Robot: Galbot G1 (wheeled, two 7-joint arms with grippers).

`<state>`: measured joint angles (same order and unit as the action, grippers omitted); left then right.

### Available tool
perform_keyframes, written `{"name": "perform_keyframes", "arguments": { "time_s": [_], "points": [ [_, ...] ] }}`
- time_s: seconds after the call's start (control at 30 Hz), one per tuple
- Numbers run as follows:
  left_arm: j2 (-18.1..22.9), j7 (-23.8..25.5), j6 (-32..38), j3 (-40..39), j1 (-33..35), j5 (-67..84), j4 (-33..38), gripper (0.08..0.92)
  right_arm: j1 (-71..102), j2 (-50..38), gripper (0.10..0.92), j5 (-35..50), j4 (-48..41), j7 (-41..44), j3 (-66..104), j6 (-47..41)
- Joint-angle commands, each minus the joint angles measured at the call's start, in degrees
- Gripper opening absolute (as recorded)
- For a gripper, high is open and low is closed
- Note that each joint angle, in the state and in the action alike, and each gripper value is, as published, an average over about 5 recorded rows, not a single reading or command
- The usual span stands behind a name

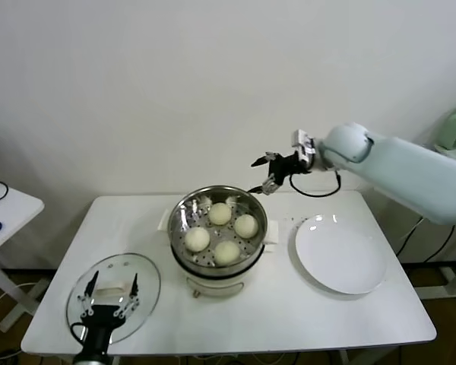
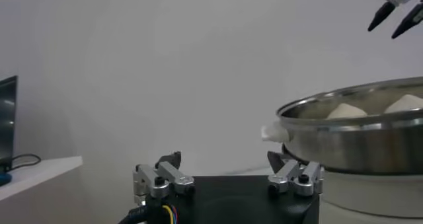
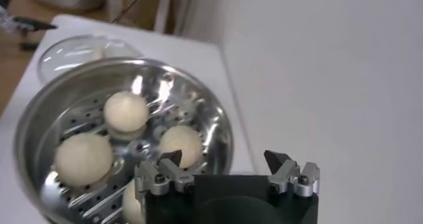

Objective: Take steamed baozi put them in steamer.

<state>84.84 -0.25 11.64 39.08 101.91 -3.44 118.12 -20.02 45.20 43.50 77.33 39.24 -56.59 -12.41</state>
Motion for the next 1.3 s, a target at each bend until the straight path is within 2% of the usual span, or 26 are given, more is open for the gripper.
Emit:
{"name": "perform_keyframes", "arguments": {
  "time_s": [0.03, 0.2, 0.4, 0.7, 0.9, 1.3],
  "points": [
    [0.03, 0.08, -0.11, -0.6, 1.24, -1.63, 2.49, 0.823, 44.35, -9.45, 0.823, -11.97, 14.26, -18.47, 44.81, 5.65],
    [1.17, -0.14, 0.17, -1.63, 1.39, -3.12, 2.87, 0.823, 66.63, -1.18, 0.823, -17.48, 18.77, -23.87, 65.93, 9.77],
    [1.58, -1.36, -0.78, -1.56, 0.48, -3.5, 2.45, 0.823, 87.09, 13.44, 0.823, -23.51, 23.22, -25.02, 83.16, 15.8],
    [0.89, -2.85, -2.4, -0.5, -0.27, -1.77, 0.71, 0.823, 102.3, 30.8, 0.823, -24.97, 28.26, -23.9, 91.3, 20.73],
    [0.19, -1.7, -3.87, 0.36, -0.94, 0.39, 0.8, 0.823, 106.69, 34.71, 0.823, -25.28, 28.57, -22.74, 92.34, 22.07],
    [-0.01, 1.1, -5.7, 1.22, -0.73, 1.07, 0.55, 0.823, 109.59, 34.79, 0.823, -23.65, 28.96, -21.37, 94.2, 22.5]
  ]
}}
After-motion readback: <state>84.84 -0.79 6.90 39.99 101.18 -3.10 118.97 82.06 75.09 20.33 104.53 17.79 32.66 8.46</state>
